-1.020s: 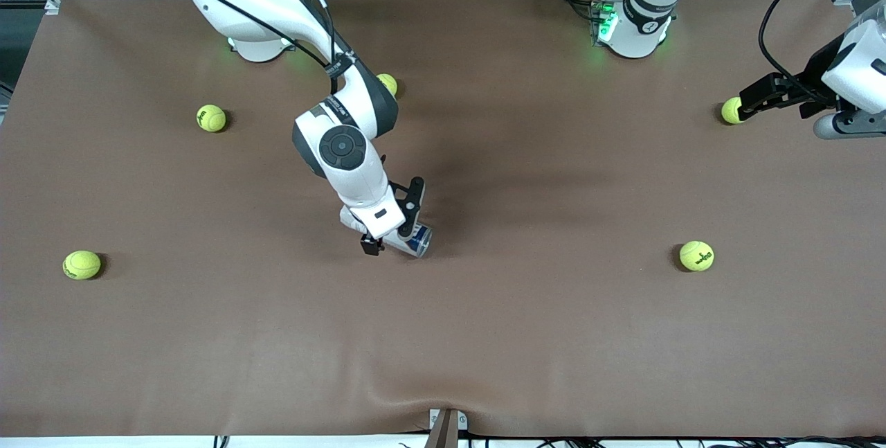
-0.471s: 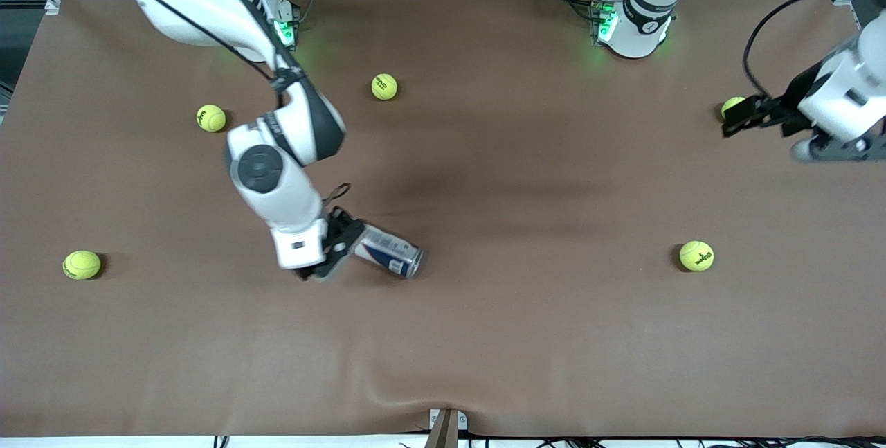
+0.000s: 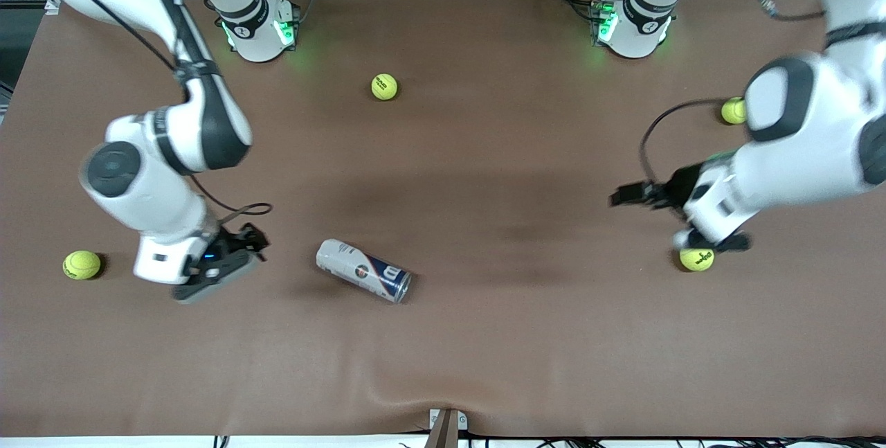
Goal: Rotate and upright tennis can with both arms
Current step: 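Lower the can onto the table while the left gripper reaches toward it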
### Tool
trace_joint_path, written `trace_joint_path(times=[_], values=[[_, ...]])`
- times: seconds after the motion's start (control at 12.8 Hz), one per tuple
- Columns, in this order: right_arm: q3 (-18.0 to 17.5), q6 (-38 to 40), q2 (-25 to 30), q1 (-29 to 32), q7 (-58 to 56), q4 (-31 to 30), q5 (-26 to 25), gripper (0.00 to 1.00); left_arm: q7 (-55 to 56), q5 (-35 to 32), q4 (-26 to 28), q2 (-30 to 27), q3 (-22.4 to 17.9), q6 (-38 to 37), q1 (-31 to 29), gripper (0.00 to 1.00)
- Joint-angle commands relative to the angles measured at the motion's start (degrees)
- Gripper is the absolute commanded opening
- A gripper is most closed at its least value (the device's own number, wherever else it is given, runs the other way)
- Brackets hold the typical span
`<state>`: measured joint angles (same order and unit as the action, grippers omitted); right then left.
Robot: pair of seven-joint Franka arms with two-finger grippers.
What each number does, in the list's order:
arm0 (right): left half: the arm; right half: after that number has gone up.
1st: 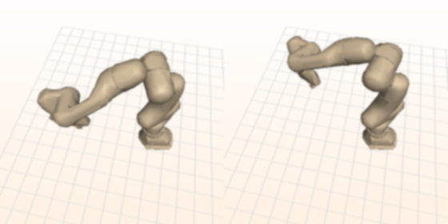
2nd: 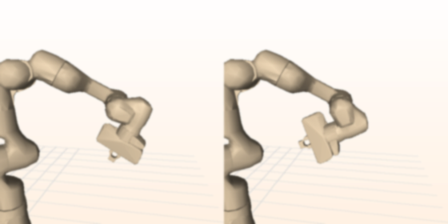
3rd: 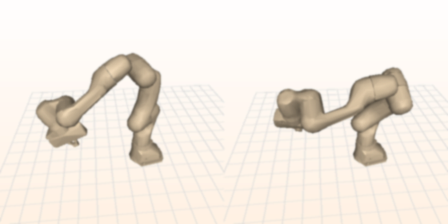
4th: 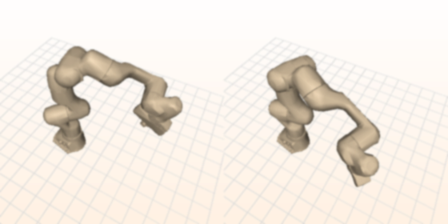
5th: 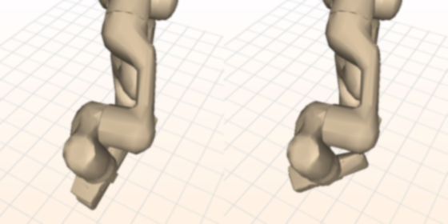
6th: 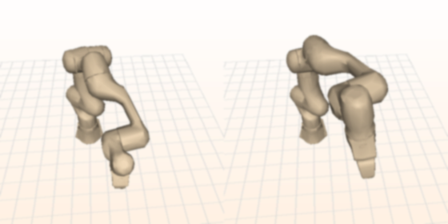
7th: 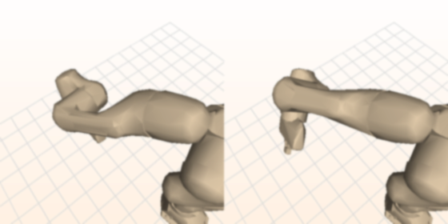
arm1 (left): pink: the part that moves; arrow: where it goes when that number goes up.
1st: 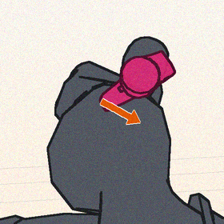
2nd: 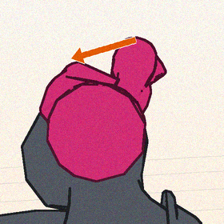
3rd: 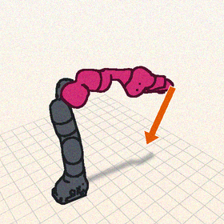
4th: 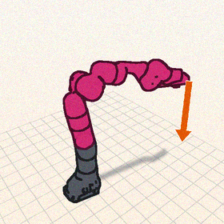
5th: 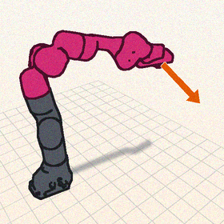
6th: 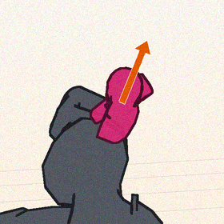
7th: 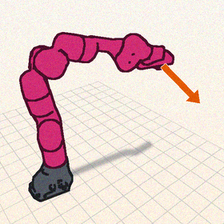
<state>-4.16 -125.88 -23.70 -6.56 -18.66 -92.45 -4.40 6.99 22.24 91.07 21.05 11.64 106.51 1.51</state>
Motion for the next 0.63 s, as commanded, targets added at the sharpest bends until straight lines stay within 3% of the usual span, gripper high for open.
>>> trace_joint_path(times=[0.0,0.55], values=[[-1.11,6.32,5.67,2.95,3.97,-1.77,0.45,1.0,1.61,3.68,-6.24,8.54,-0.12,6.22,5.15,1.0],[-1.02,19.24,8.5,9.72,10.55,1.21,0.36,1.0,6.45,17.99,-15.47,25.6,-0.04,34.53,17.89,1.0]])
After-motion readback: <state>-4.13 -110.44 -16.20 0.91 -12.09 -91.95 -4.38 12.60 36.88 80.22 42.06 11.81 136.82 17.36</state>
